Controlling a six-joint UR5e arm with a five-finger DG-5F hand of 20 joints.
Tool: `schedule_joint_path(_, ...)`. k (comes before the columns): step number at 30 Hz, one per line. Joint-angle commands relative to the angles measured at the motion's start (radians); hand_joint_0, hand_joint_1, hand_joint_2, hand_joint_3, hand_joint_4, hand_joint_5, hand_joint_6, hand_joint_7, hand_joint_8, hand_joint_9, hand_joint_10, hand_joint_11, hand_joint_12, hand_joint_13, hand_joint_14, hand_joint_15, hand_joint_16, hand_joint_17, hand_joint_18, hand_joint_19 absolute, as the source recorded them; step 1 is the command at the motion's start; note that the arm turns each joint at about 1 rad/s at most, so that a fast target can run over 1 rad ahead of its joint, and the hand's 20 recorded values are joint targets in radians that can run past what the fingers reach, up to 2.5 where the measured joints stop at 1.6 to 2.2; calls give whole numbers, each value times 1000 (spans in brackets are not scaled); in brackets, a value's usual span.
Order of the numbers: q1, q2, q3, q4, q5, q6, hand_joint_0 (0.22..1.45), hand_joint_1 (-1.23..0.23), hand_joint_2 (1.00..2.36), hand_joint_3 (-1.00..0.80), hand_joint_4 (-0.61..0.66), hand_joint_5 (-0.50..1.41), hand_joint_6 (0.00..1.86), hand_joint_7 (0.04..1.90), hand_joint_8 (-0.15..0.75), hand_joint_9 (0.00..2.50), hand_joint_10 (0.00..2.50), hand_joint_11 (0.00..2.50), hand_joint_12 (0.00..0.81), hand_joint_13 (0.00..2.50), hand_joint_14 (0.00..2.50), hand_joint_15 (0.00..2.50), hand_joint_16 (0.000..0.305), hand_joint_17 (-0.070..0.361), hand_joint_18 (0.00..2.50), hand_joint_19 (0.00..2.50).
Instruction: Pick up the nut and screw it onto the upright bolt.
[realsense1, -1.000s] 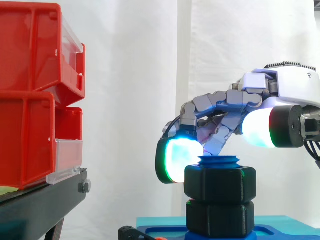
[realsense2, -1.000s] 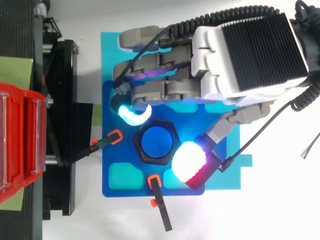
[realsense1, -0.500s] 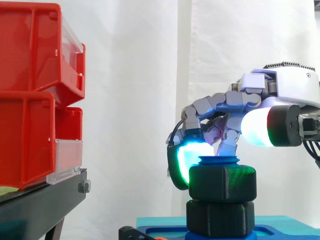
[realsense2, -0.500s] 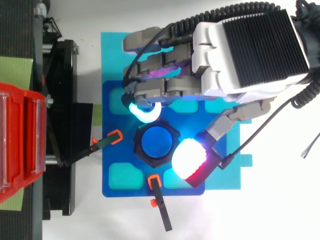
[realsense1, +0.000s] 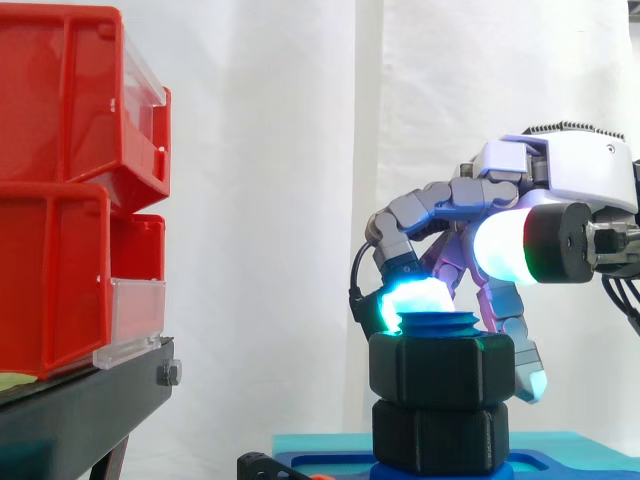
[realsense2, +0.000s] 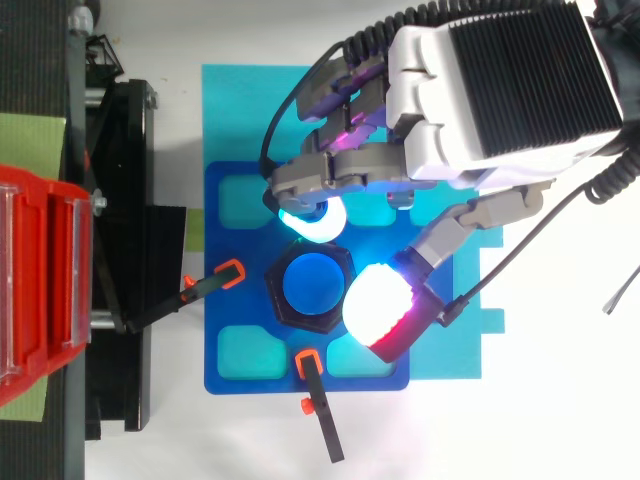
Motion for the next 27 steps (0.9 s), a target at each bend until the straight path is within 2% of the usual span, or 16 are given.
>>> schedule_joint_path(1,0,0,3,1,-1,1,531,-366,1000,-500,60,102,546,1335,217,1844,4,137,185,1196,1,26,15,35,968,267)
schedule_joint_path(7,0,0,23,0,-3,3,530,-361,1000,-500,67,88,541,1339,252,1757,4,121,205,1103,0,20,17,39,881,223)
schedule_joint_path(9,0,0,33,-3,-3,6,528,-353,1000,-500,104,75,501,1383,257,1642,5,123,236,1014,0,16,22,49,702,155)
schedule_joint_path(13,-7,0,60,-23,-8,8,524,-346,1000,-500,214,3,505,1049,266,1514,0,48,237,943,1,0,25,56,615,112)
schedule_joint_path(15,-10,0,72,-34,-12,8,523,-346,1000,-500,247,-17,505,966,264,1493,0,47,235,917,1,0,26,58,594,104)
schedule_joint_path(17,-14,0,86,-45,-18,6,520,-350,1000,-500,260,-38,504,884,240,1379,0,0,236,713,0,0,25,57,337,0)
schedule_joint_path(19,-17,0,92,-46,-24,6,508,-357,1000,-500,248,-63,503,796,217,1145,0,0,258,436,0,0,28,63,0,0)
schedule_joint_path(20,-17,0,92,-42,-26,6,506,-357,1000,-500,246,-64,503,791,215,1135,0,0,262,429,0,0,28,63,0,0)
schedule_joint_path(22,-20,0,92,-40,-34,5,489,-361,1000,-500,211,-88,502,707,185,907,0,0,273,189,0,0,32,73,0,0)
schedule_joint_path(27,-14,-2,91,-39,-31,0,474,-350,1000,-500,183,-120,502,634,183,708,0,0,286,64,0,0,37,83,0,0)
